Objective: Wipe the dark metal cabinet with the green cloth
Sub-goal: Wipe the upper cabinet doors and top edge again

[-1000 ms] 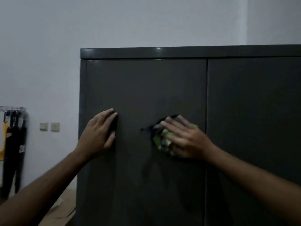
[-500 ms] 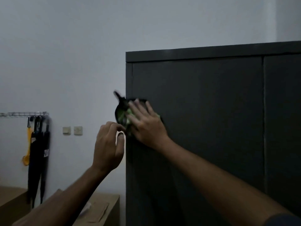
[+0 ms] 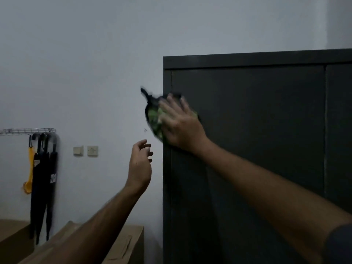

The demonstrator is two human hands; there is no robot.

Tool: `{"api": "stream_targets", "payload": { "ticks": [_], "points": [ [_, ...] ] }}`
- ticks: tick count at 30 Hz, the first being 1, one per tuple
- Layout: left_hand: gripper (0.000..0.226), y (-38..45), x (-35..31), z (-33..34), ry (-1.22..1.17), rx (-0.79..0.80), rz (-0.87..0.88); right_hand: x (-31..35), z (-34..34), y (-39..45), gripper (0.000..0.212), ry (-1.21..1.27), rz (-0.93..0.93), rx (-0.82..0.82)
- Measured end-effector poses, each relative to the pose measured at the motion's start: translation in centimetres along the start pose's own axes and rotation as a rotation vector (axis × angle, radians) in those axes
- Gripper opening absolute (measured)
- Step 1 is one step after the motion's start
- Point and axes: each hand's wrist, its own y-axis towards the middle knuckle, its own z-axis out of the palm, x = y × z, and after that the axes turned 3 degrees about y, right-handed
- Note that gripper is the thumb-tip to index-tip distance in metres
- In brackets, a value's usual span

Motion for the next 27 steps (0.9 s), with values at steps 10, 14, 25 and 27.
{"api": "stream_targets", "payload": {
  "ticks": [10, 14, 25, 27],
  "points": [
    [0.034, 0.1, 1.5, 0.5, 0.066, 0.087, 0.065, -6.0, -2.0, 5.7, 0.038, -0.117, -0.168, 0.06],
    [0.037, 0.0, 2.2, 0.8, -0.1, 0.1, -0.017, -1.6, 0.0, 1.1, 0.039, 0.028, 0.058, -0.087],
    [0.021, -4.0, 3.2, -1.3, 0.098, 0.257, -0.021, 6.8, -1.0, -22.6, 0.044, 0.233, -0.413, 0.548],
    [0.014, -6.1, 4.0, -2.5, 0.163, 0.266, 0.045, 8.3, -1.9, -23.1, 0.042, 0.352, -0.271, 0.509]
  ]
}}
